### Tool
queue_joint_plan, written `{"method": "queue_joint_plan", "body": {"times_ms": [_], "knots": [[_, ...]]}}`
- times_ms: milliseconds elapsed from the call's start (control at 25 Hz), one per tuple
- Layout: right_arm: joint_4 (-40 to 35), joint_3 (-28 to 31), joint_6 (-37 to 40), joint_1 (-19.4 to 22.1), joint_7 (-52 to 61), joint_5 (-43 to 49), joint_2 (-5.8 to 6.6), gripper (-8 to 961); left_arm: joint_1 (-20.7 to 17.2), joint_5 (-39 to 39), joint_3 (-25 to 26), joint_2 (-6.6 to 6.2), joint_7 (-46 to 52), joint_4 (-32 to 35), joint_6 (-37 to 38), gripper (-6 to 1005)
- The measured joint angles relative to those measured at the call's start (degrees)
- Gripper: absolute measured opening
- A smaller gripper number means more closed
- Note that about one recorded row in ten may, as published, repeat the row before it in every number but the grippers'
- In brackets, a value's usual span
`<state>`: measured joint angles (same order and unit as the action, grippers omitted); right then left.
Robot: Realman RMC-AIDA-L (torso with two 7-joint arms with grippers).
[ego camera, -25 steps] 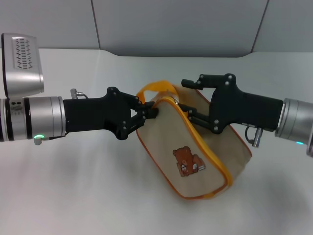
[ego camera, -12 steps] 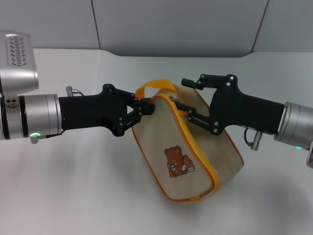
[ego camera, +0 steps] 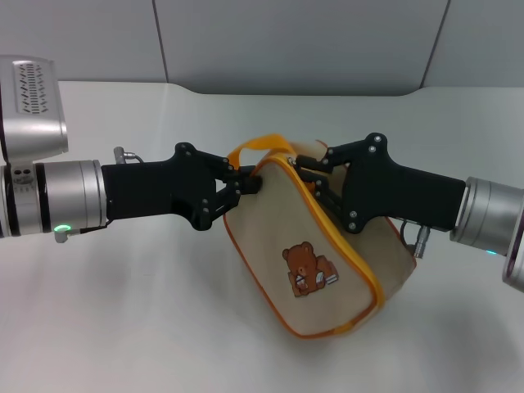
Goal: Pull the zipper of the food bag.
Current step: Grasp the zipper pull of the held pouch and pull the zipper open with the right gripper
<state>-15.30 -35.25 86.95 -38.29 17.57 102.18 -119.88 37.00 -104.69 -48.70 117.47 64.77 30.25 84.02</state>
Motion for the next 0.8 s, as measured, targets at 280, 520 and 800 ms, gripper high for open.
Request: {"method": "queue_joint_plan", "body": {"times_ms": [280,520,800], "knots": [[0.0,-1.0,-1.2,0.0,0.0,0.1,0.0,31,-0.1,0.0,0.0,0.05,-0.1,0.0,0.0,75],[-0.1,-1.7,-1.3,0.9,0.3,0.4,0.14,-2,-0.5,0.2,2.5,0.06,-0.5,-0.4,-0.9,72],[-5.8,-4.1,4.6,12.0,5.5,1.8,0.48,17,-1.7,0.3,8.6,-0.11,-0.7,-1.9,-4.8,71]]}}
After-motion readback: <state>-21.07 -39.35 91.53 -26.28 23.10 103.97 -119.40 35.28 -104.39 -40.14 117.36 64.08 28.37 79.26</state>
